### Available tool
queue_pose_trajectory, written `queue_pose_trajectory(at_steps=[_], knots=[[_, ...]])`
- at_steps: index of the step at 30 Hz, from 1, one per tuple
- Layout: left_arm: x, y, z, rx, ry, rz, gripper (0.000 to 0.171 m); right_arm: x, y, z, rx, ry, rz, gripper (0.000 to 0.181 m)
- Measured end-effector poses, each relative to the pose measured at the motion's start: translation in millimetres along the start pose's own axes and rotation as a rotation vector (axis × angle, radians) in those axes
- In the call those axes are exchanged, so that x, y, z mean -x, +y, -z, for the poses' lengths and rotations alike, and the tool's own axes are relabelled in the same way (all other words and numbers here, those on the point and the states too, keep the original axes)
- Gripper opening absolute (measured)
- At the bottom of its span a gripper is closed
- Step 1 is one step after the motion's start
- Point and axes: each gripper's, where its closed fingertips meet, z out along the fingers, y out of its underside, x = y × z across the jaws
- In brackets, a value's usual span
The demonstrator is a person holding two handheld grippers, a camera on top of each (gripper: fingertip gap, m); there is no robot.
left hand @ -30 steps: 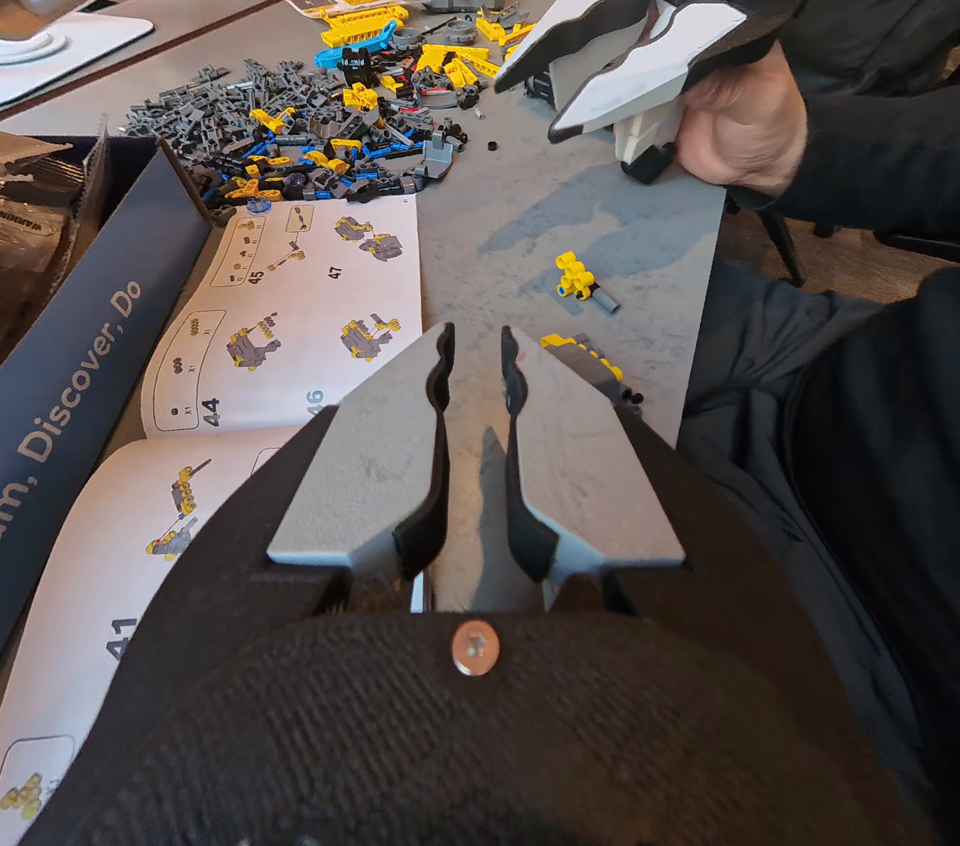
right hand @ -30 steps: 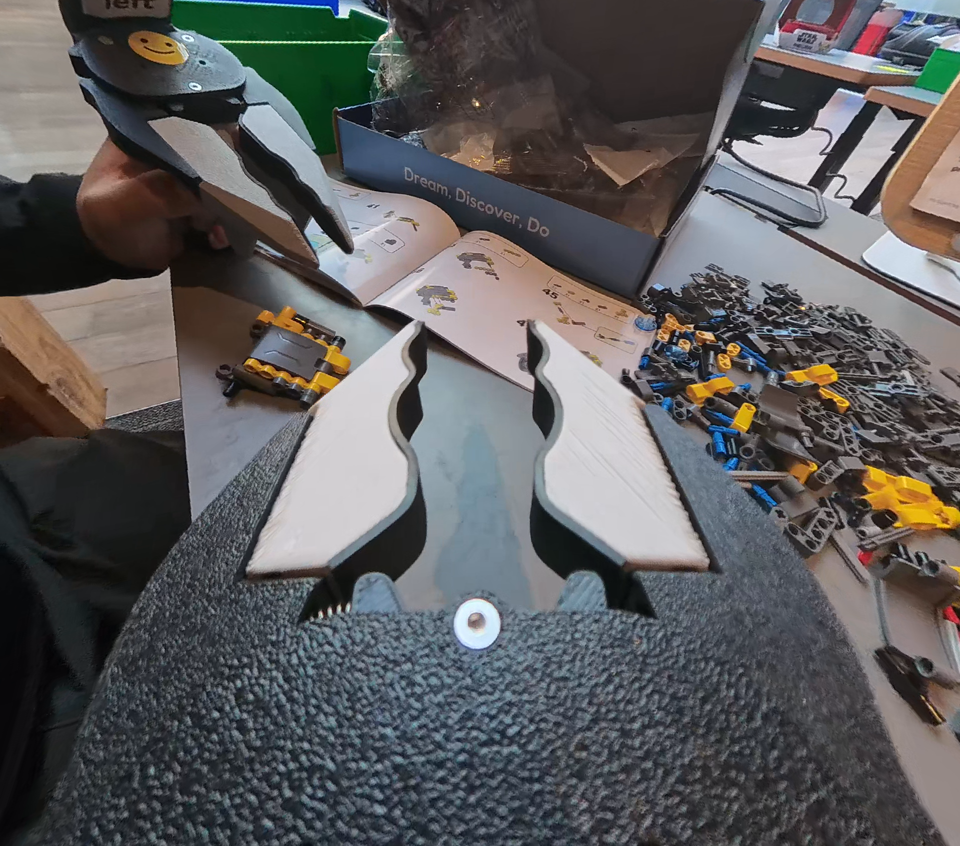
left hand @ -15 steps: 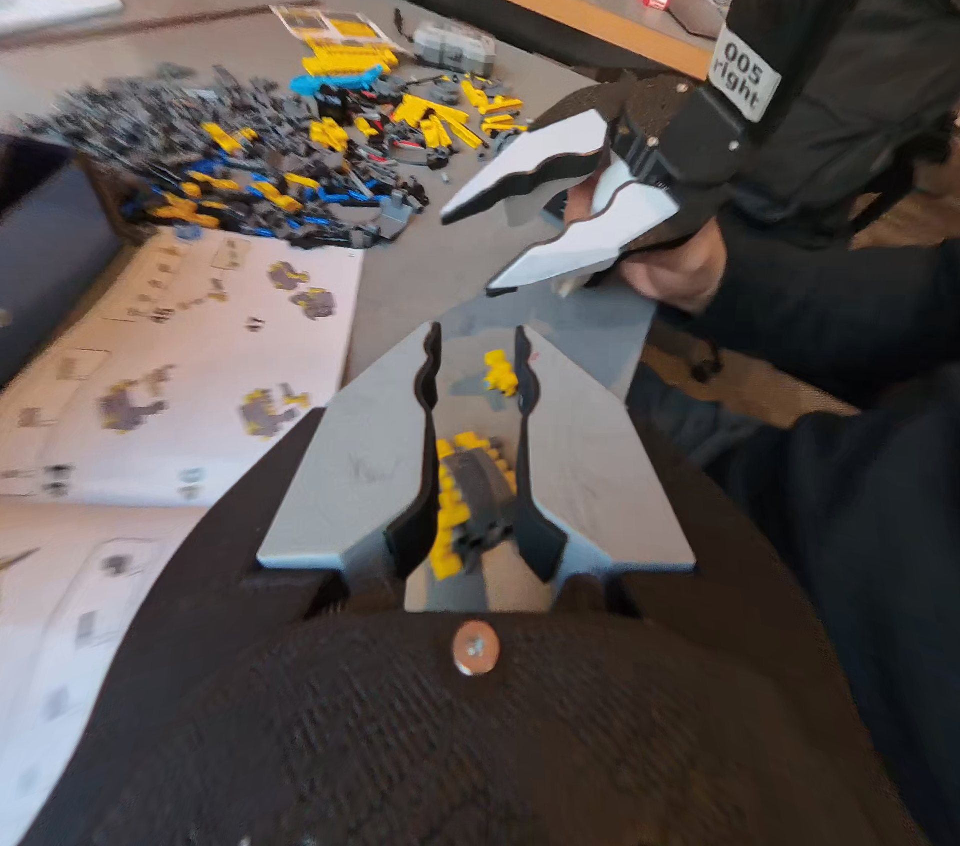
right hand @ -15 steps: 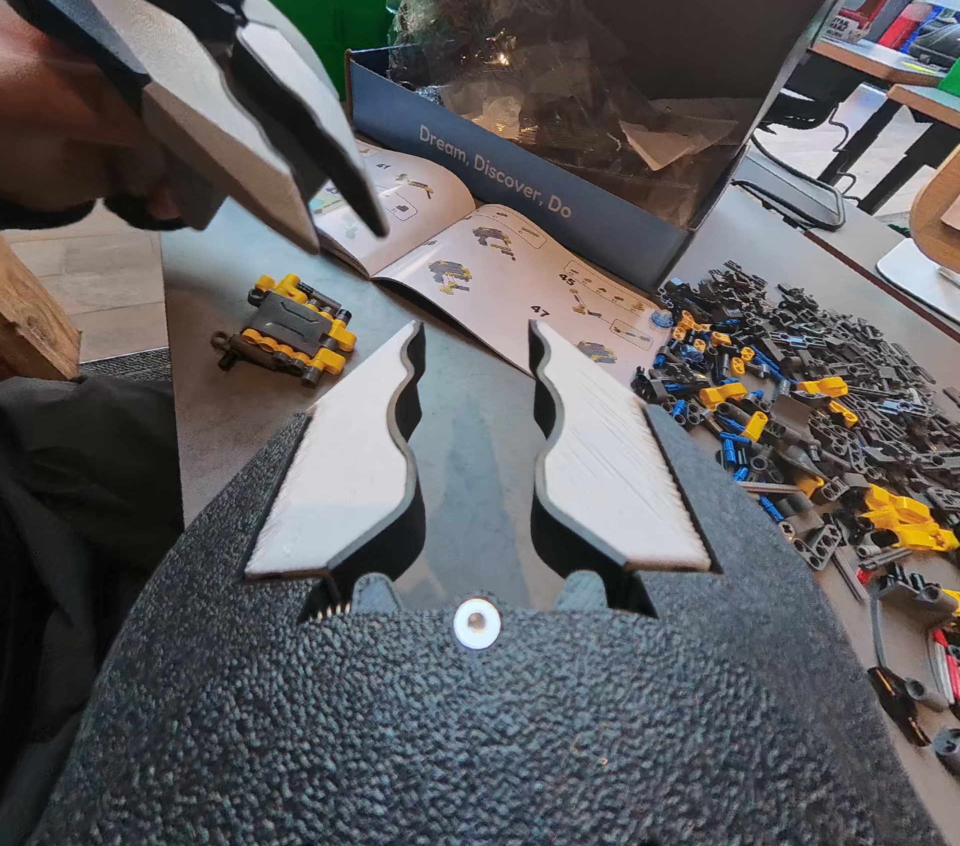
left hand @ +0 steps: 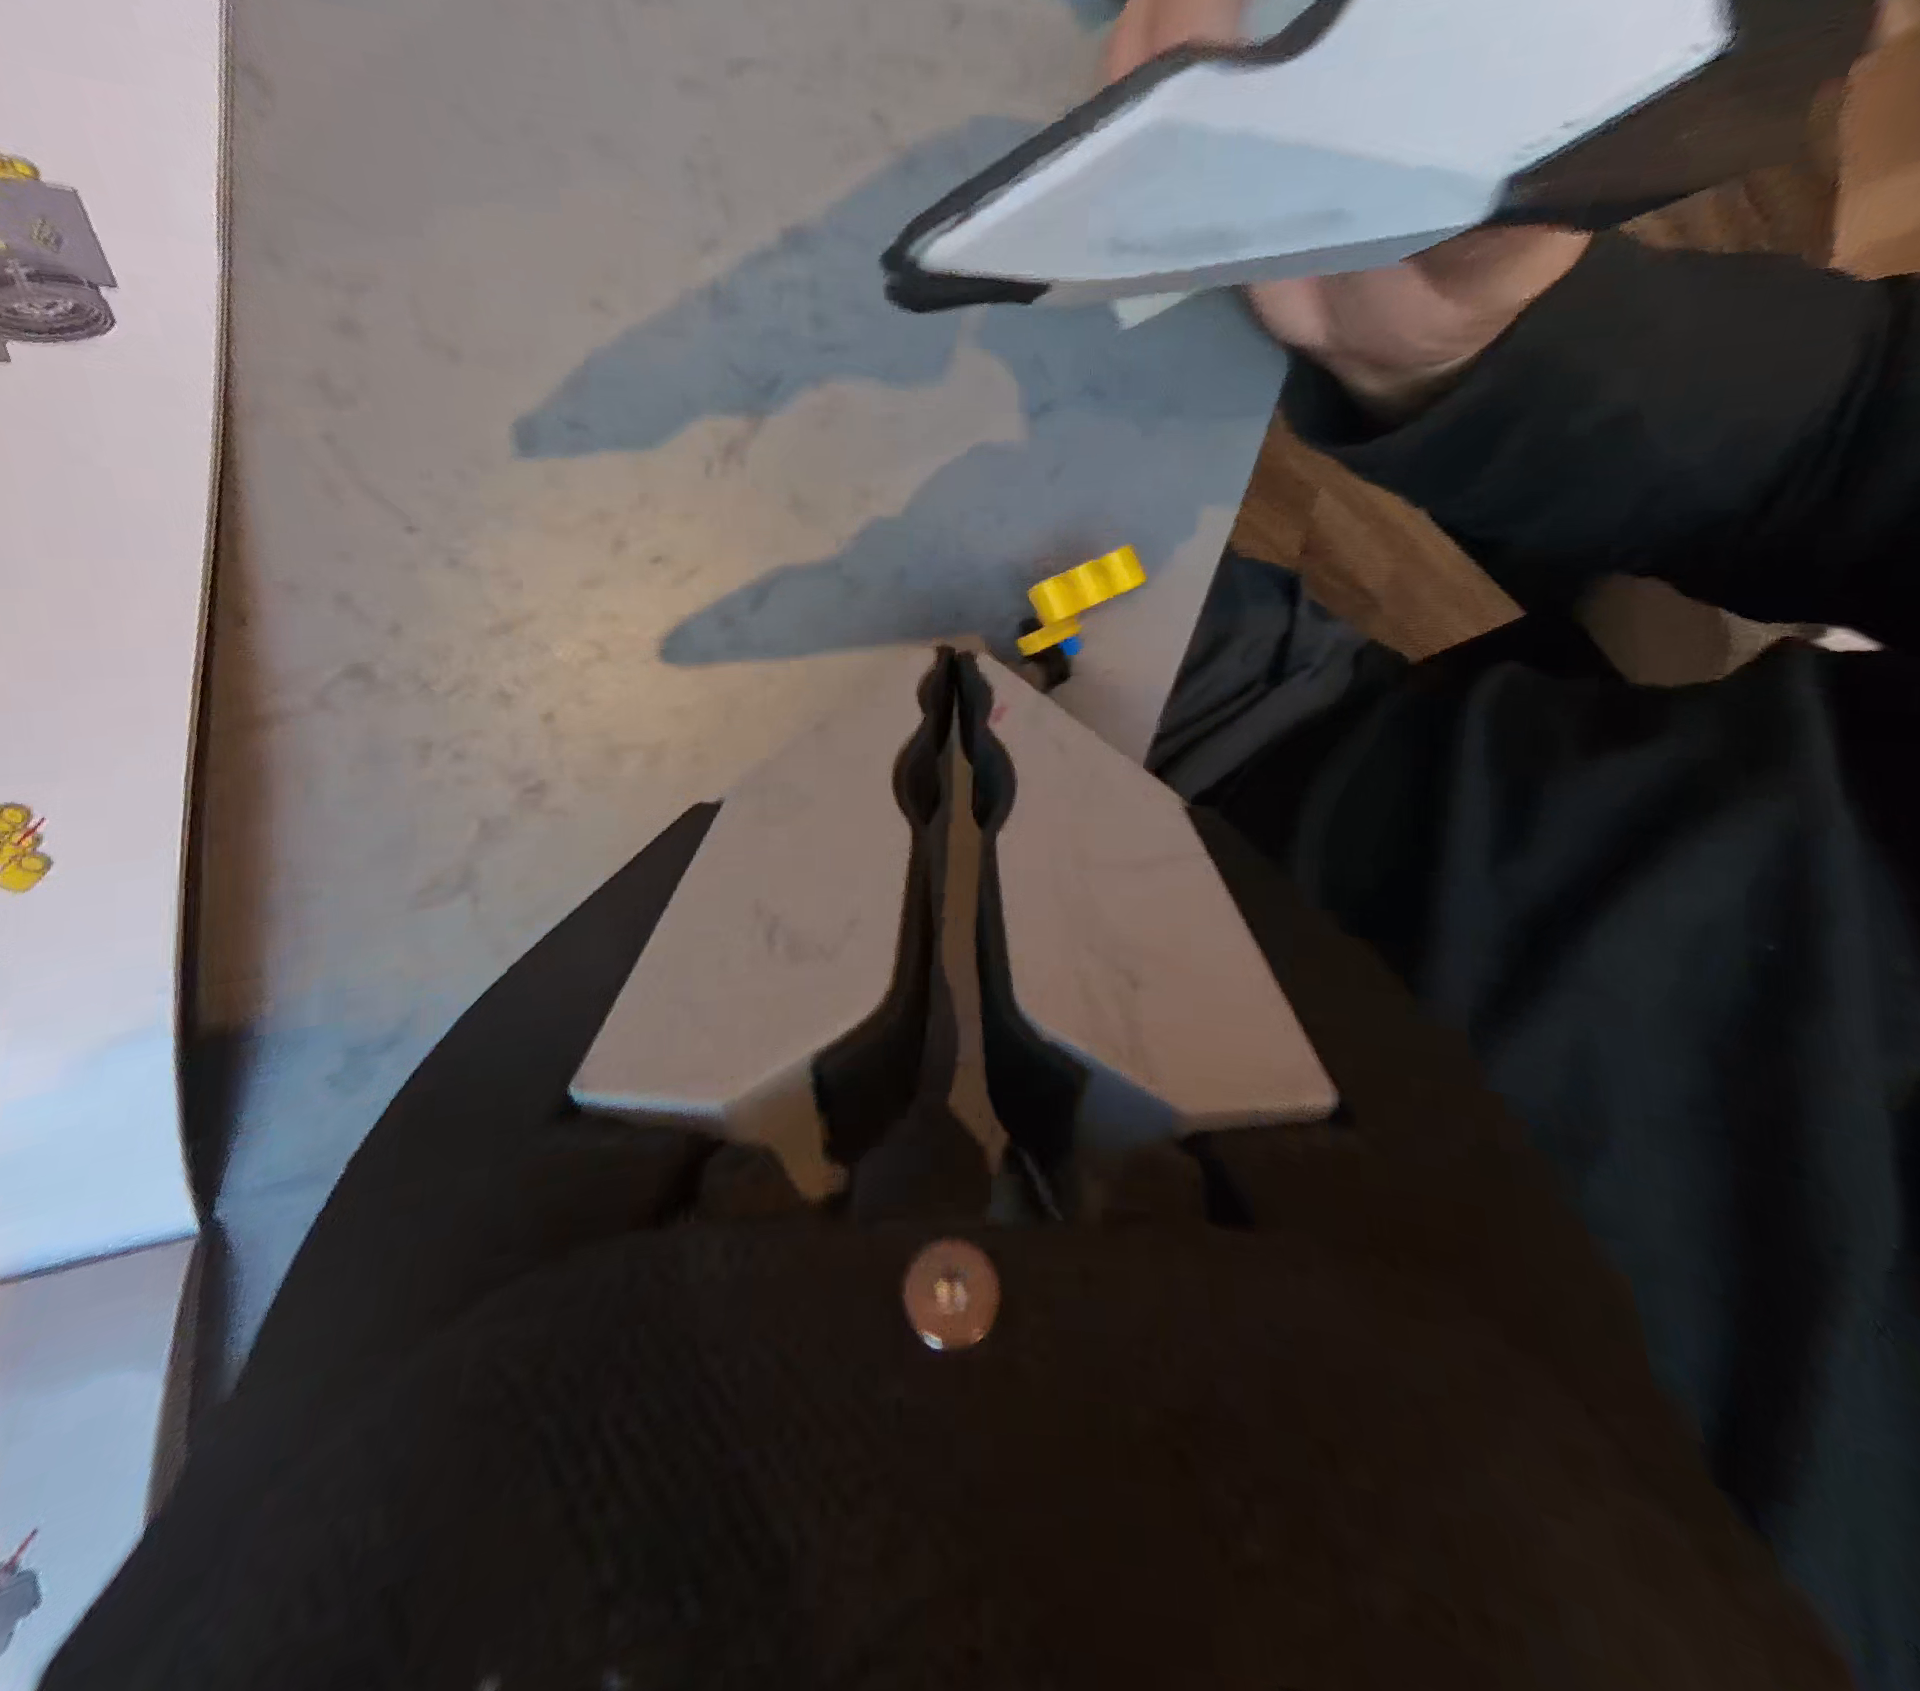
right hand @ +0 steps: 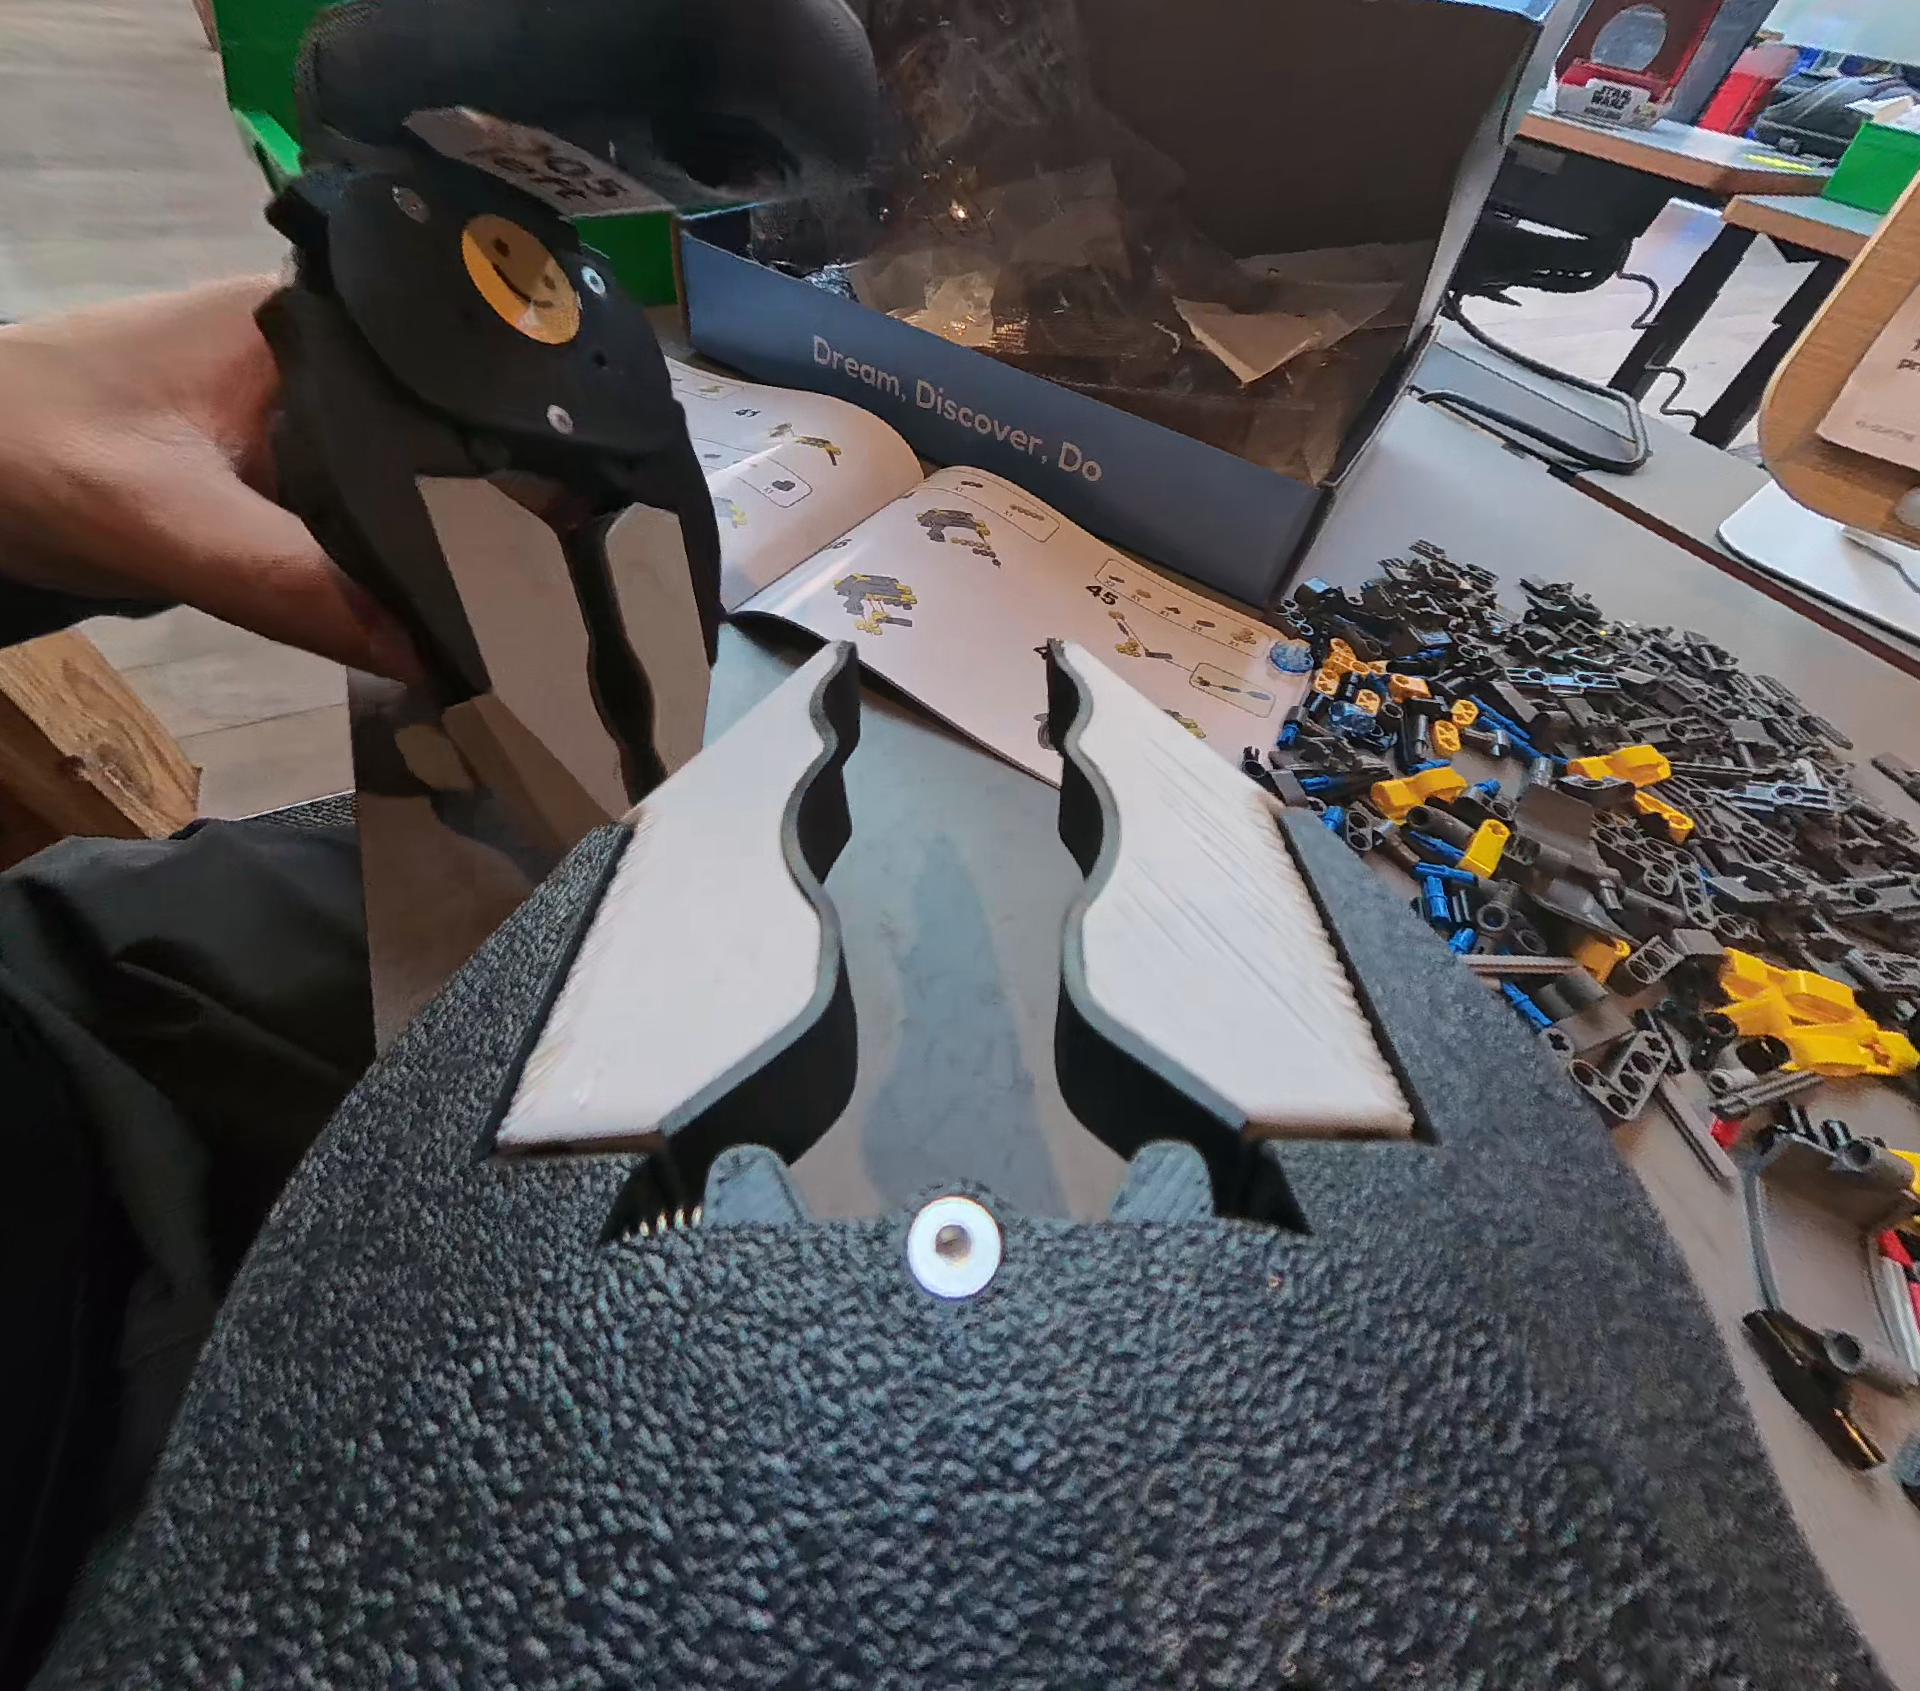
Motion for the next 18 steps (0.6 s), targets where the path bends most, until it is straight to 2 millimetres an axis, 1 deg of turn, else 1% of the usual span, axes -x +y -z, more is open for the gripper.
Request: queue_pose_trajectory(at_steps=[2,4,6,8,10,12,15,18], knots=[[-13,-12,7,-0.064,0.047,-0.027,0.0,0,0,0,-0.003,0.0,-0.002,0.034],[-23,-23,13,-0.093,0.065,-0.095,0.017,-1,-1,1,-0.006,0.004,-0.005,0.034],[-36,-25,15,-0.051,0.105,-0.198,0.021,-1,-1,1,-0.01,0.005,-0.005,0.034],[-48,-18,11,0.057,0.175,-0.278,0.023,-2,-1,2,-0.011,0.009,-0.004,0.034],[-45,-9,4,0.162,0.178,-0.341,0.023,-2,-2,2,-0.013,0.011,-0.004,0.034],[-42,-5,-3,0.216,0.172,-0.374,0.019,-3,-2,3,-0.016,0.015,-0.005,0.034],[-40,-6,-10,0.236,0.179,-0.379,0.016,-4,-3,4,-0.021,0.021,-0.009,0.033],[-39,-8,-11,0.235,0.171,-0.392,0.016,-5,-3,4,-0.027,0.022,-0.015,0.033]])
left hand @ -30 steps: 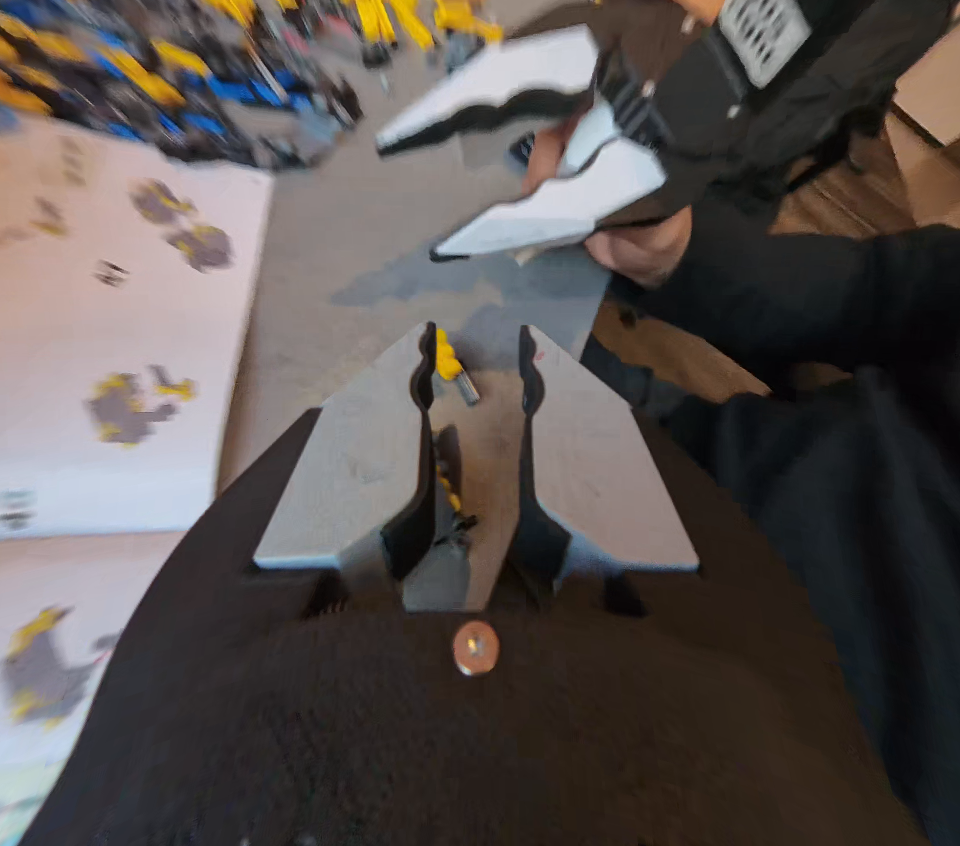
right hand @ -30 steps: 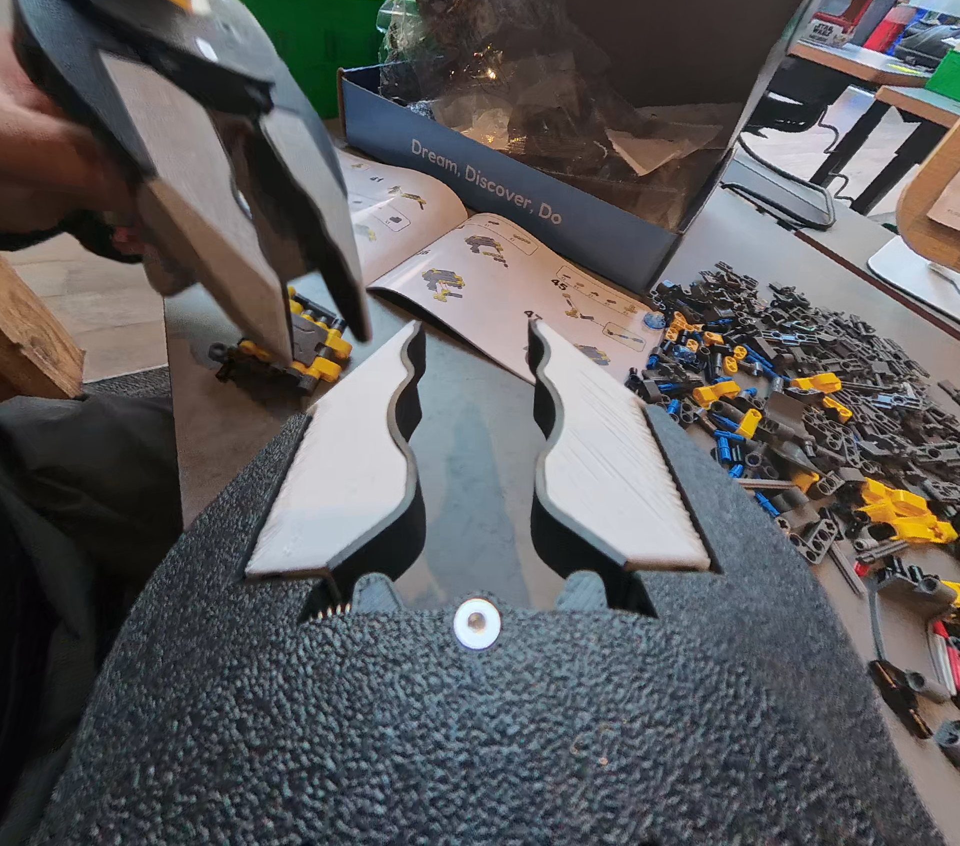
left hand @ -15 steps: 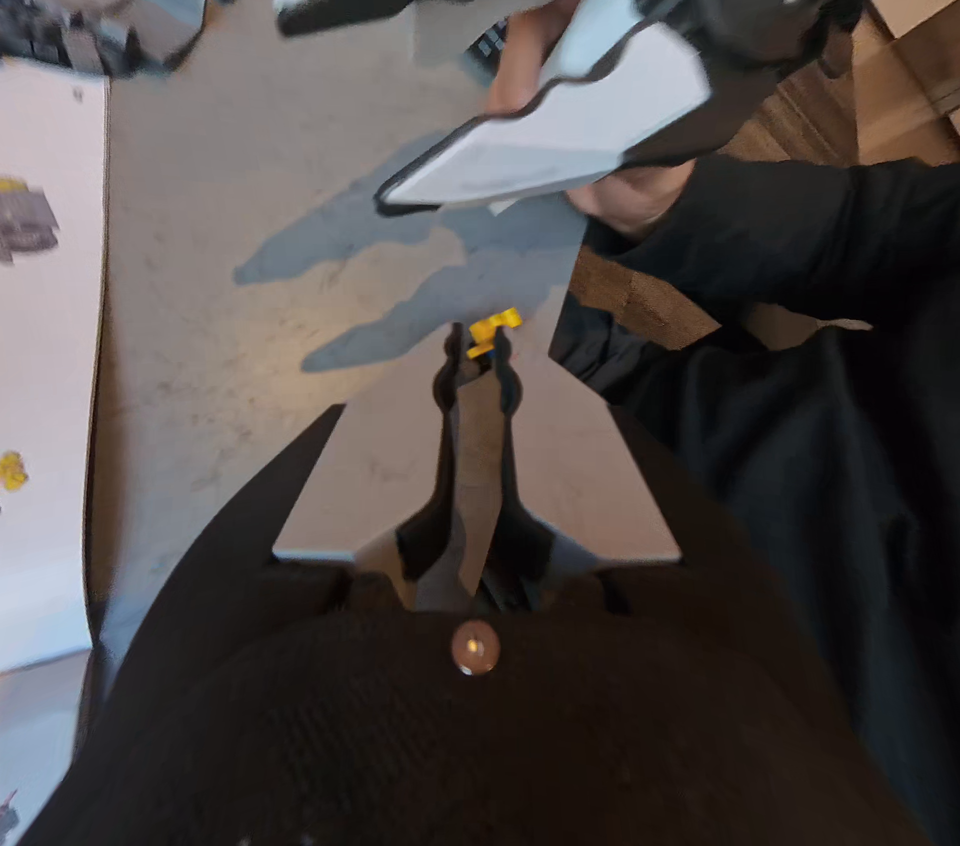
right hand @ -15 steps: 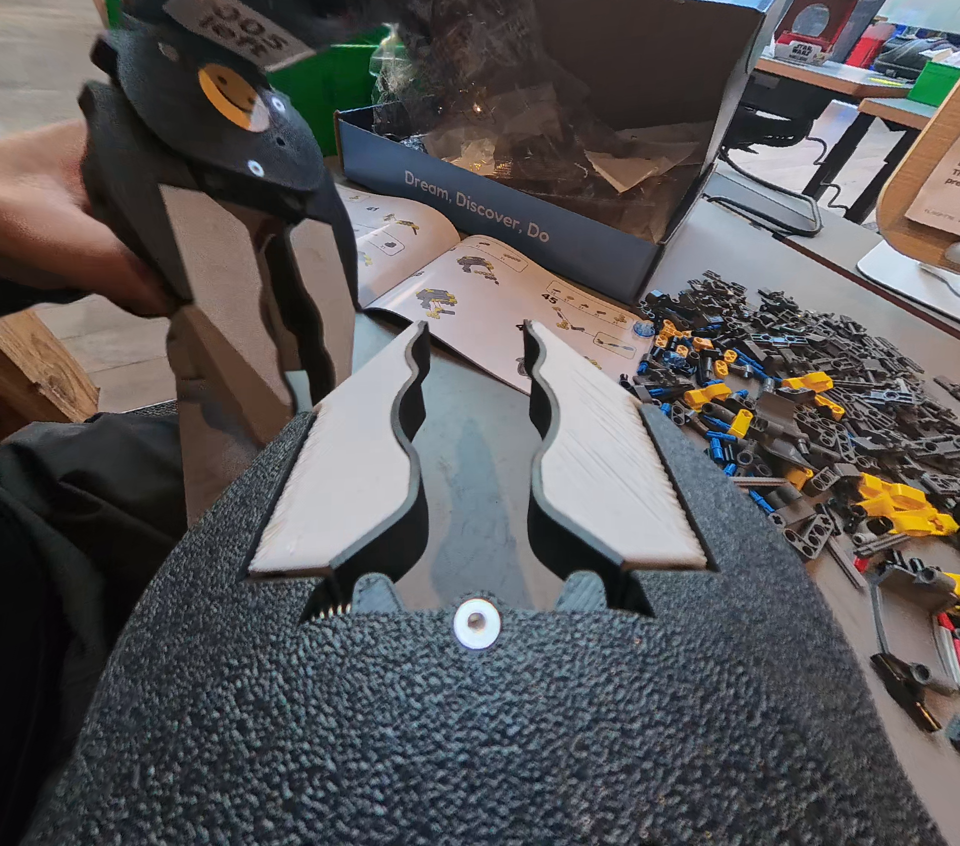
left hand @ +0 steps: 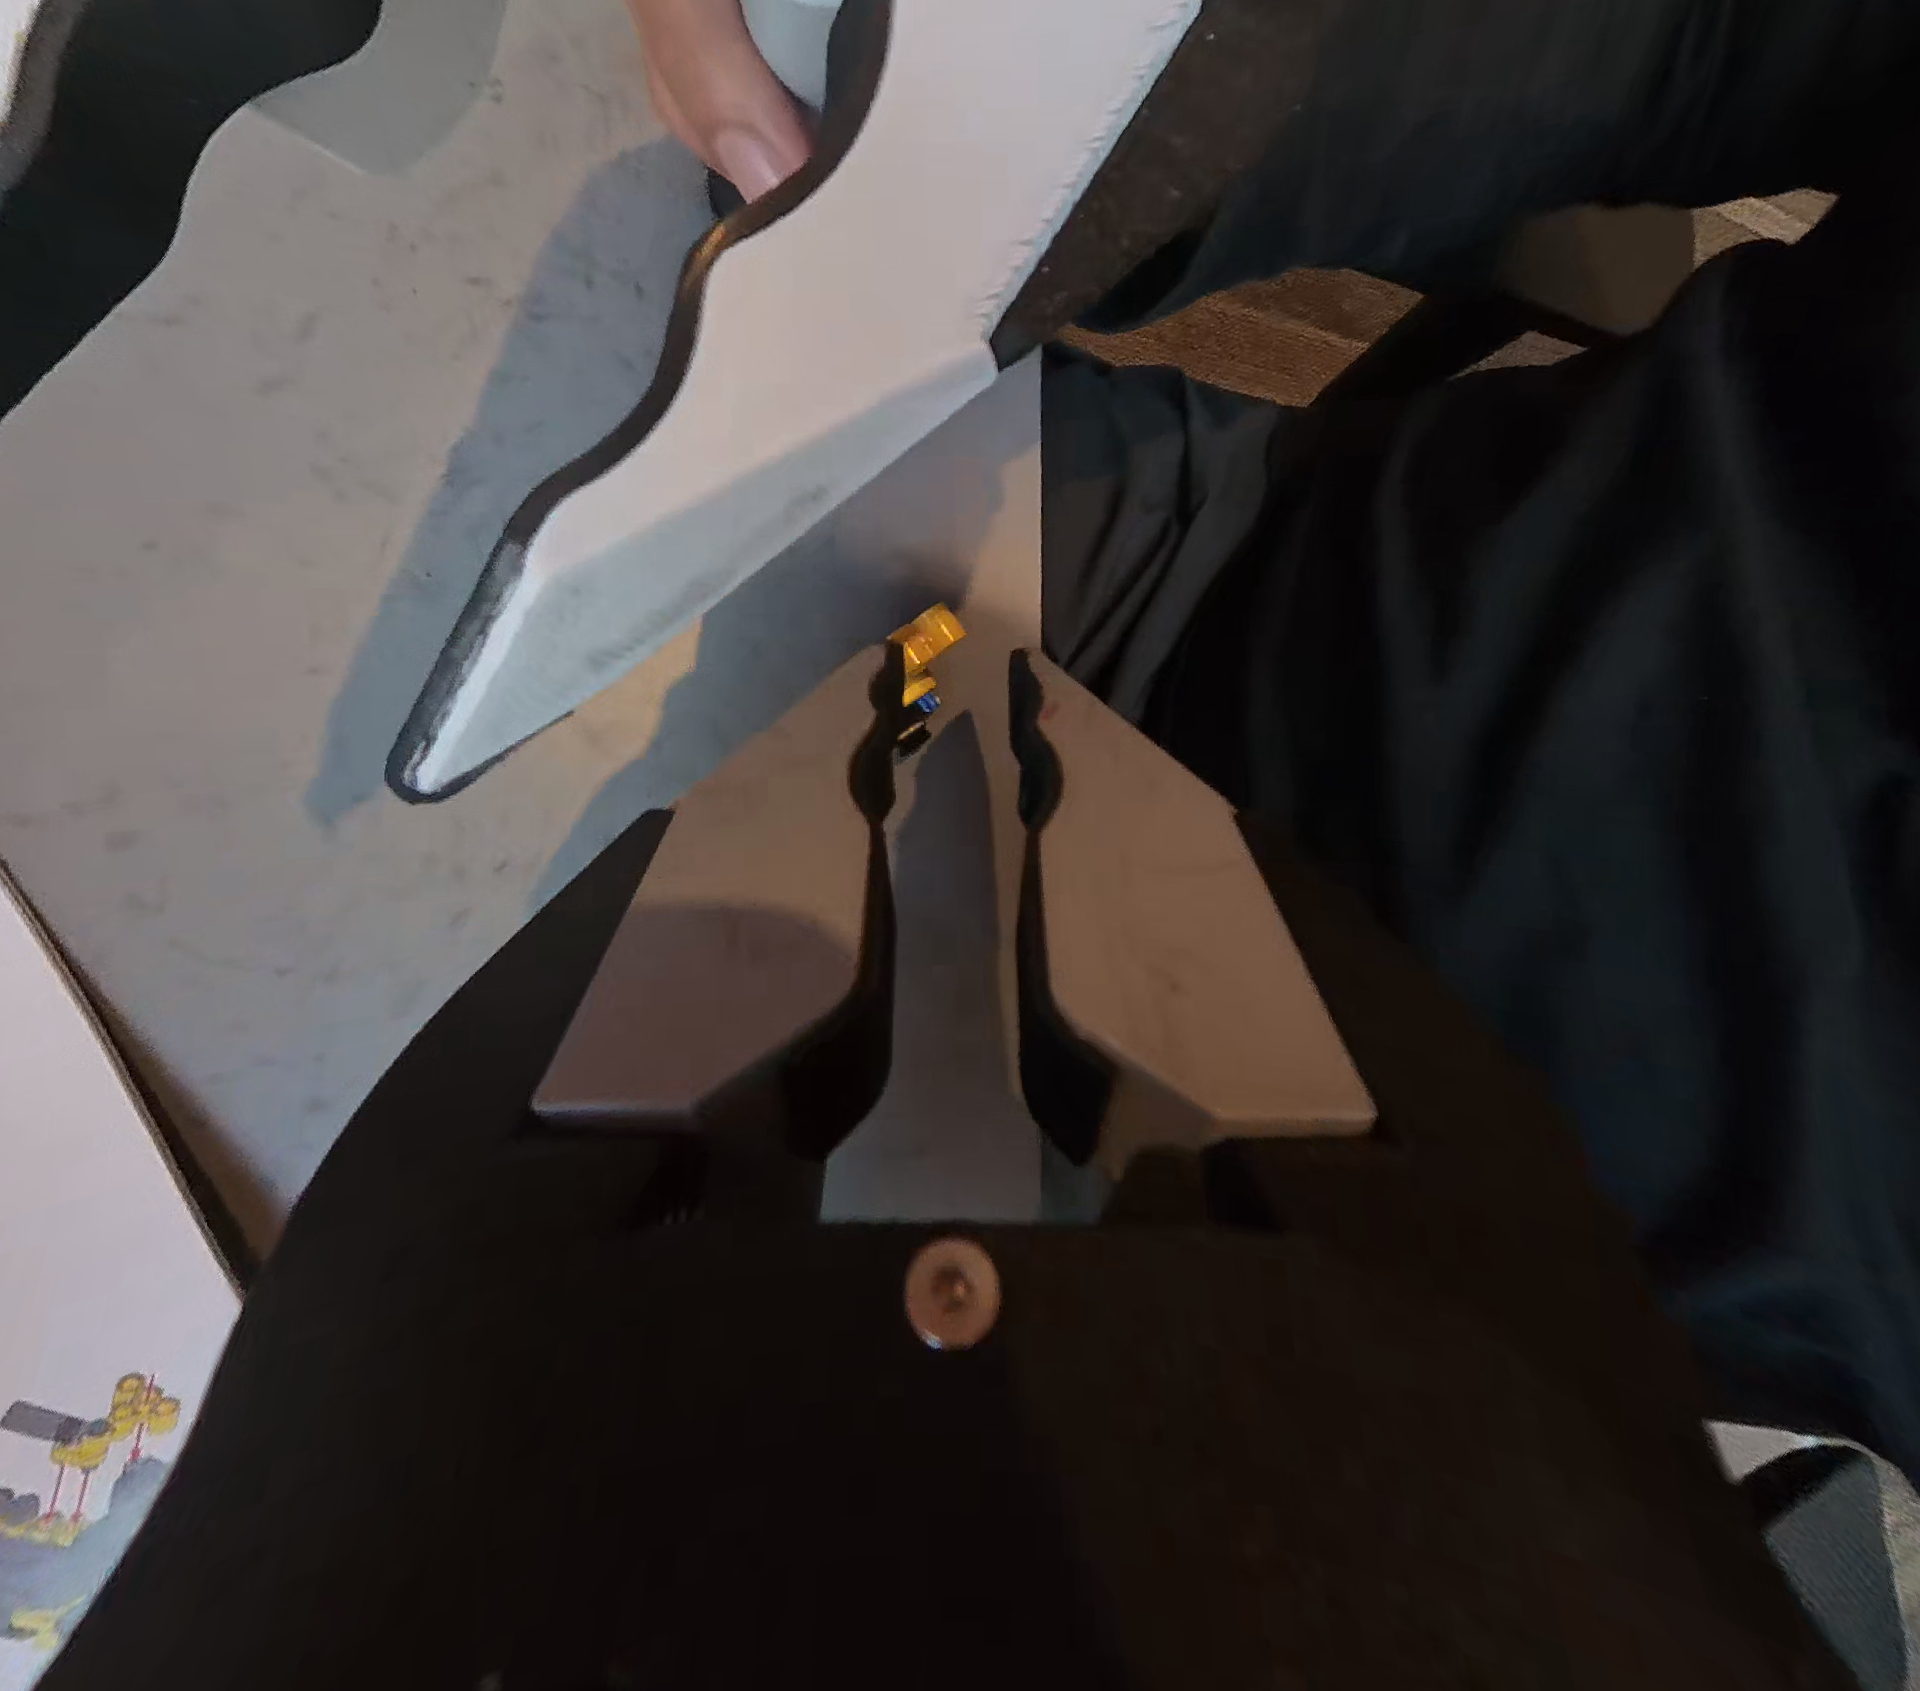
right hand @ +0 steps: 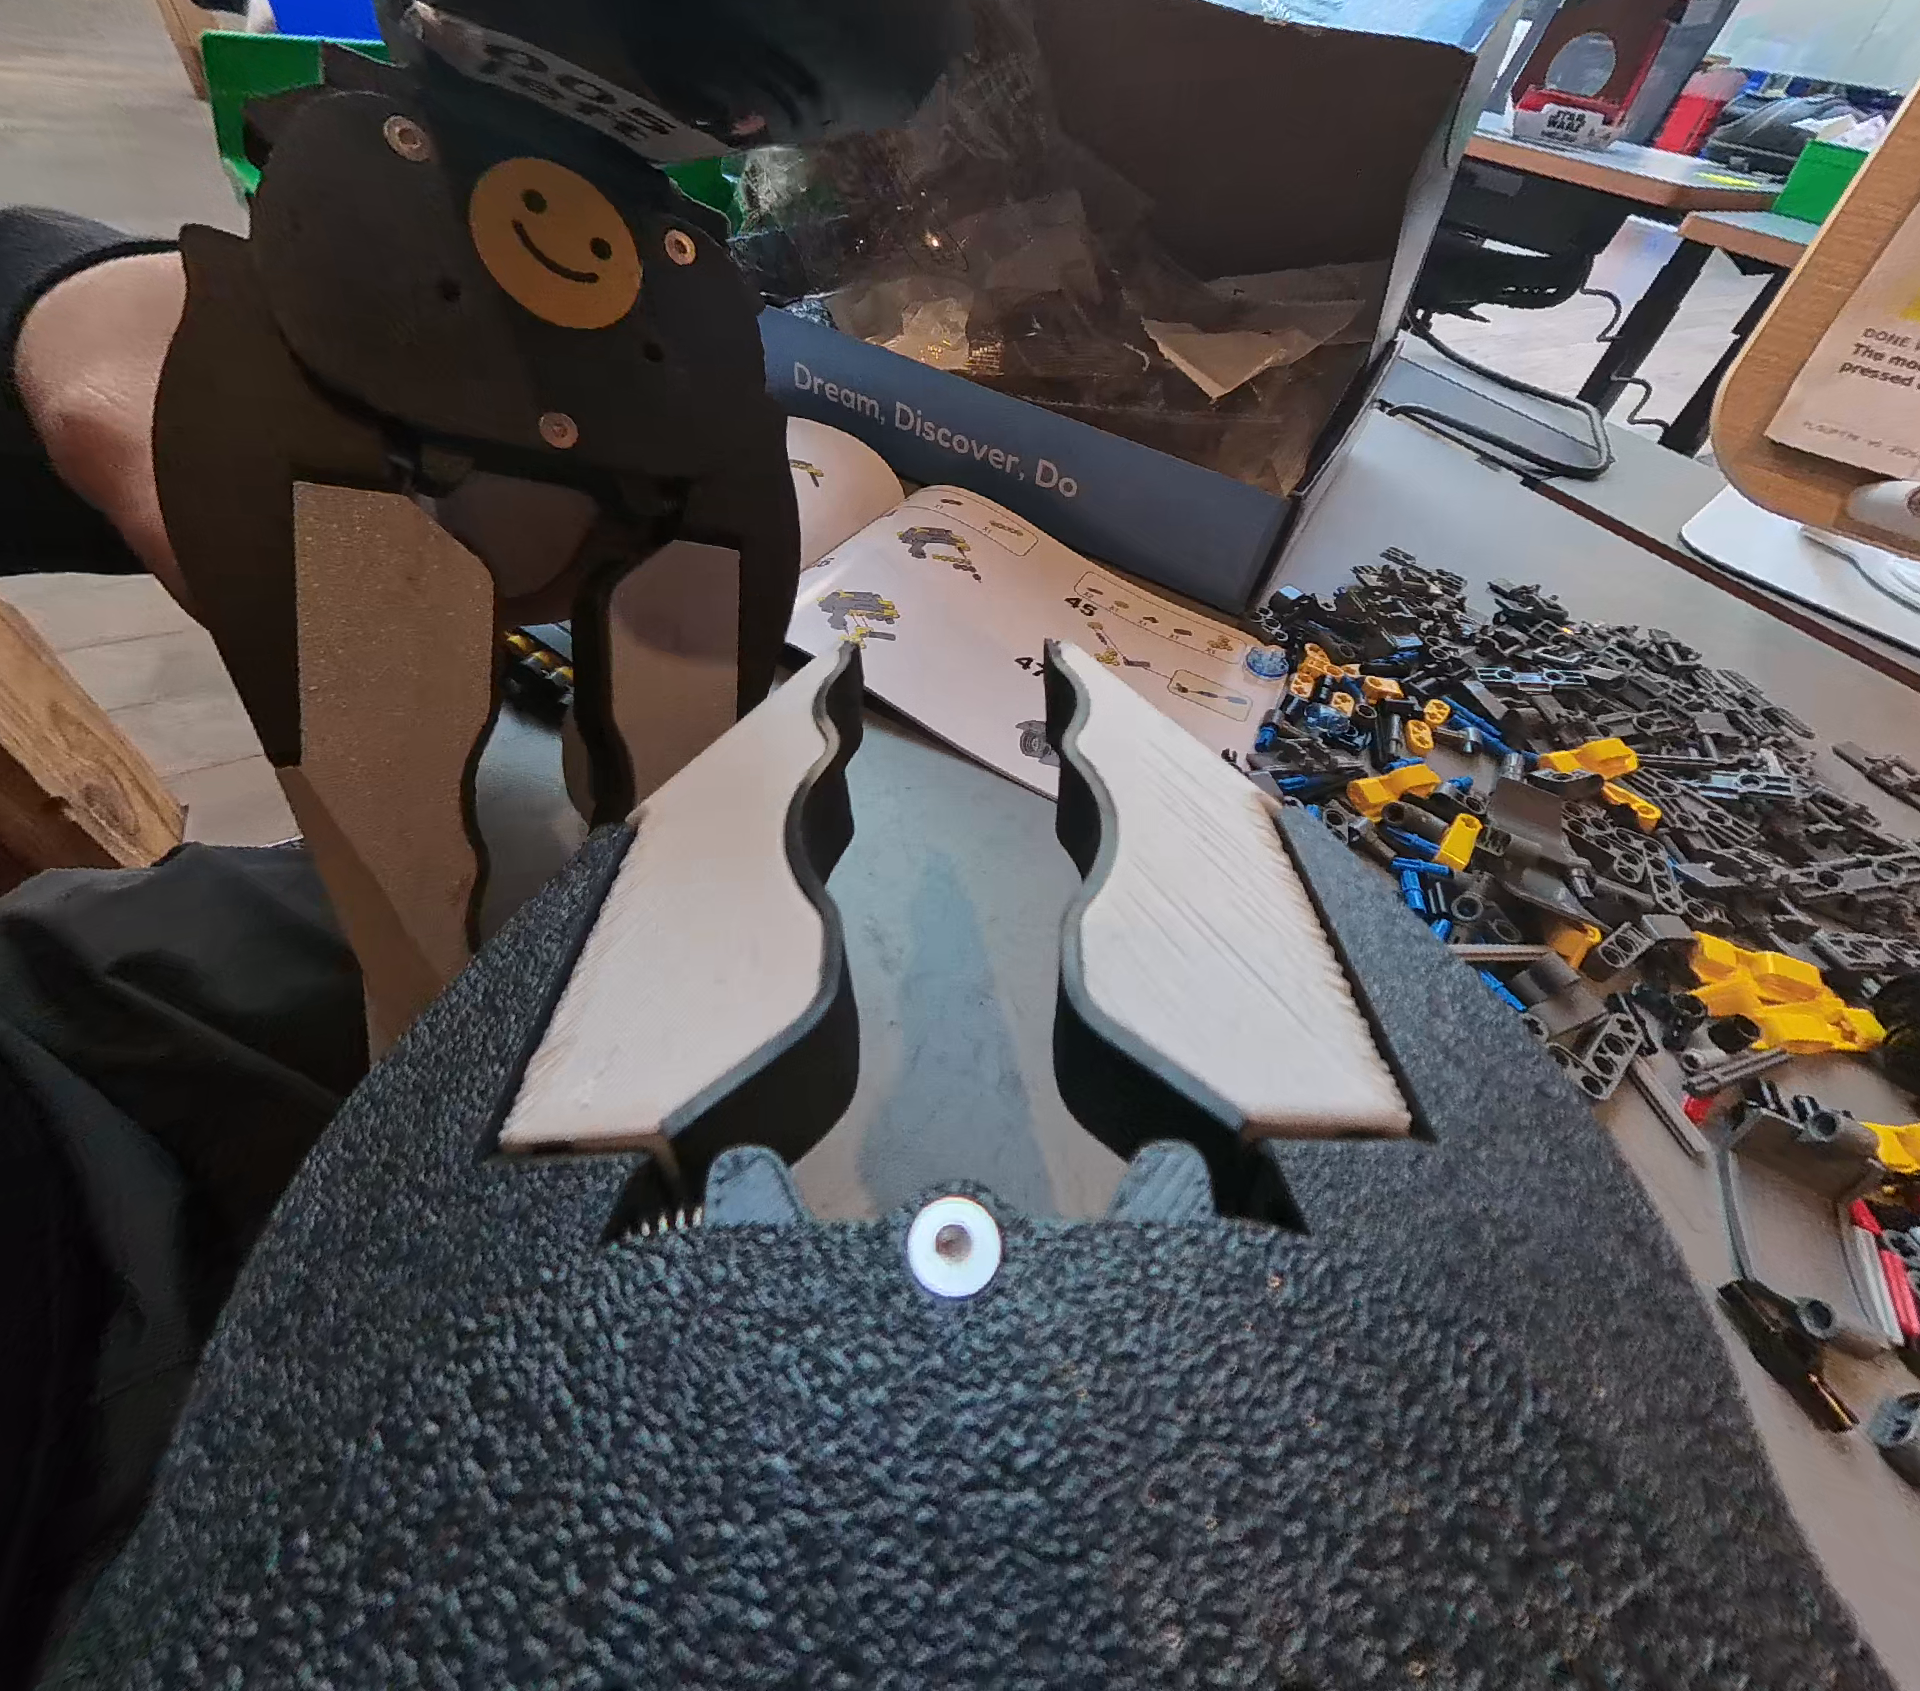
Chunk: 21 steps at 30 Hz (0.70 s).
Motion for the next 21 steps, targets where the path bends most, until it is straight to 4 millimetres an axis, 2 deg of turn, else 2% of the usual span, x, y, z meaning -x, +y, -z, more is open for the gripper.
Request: queue_pose_trajectory(at_steps=[6,9,11,13,17,21], knots=[[3,-1,6,0.009,-0.055,-0.063,0.029,0,-2,1,-0.011,-0.005,-0.007,0.032],[-1,-3,3,0.036,-0.023,-0.106,0.033,0,-2,2,-0.016,-0.006,-0.009,0.032],[4,5,-6,0.107,-0.035,-0.119,0.025,-1,-3,2,-0.02,0.001,-0.01,0.031],[6,15,-13,0.174,-0.038,-0.117,0.006,-3,-4,4,-0.027,0.011,-0.011,0.03],[15,15,-3,0.105,-0.185,-0.107,0.006,-5,-7,8,-0.048,0.025,-0.021,0.028],[16,11,30,-0.197,-0.293,-0.022,0.005,-6,-8,10,-0.06,0.023,-0.038,0.026]])
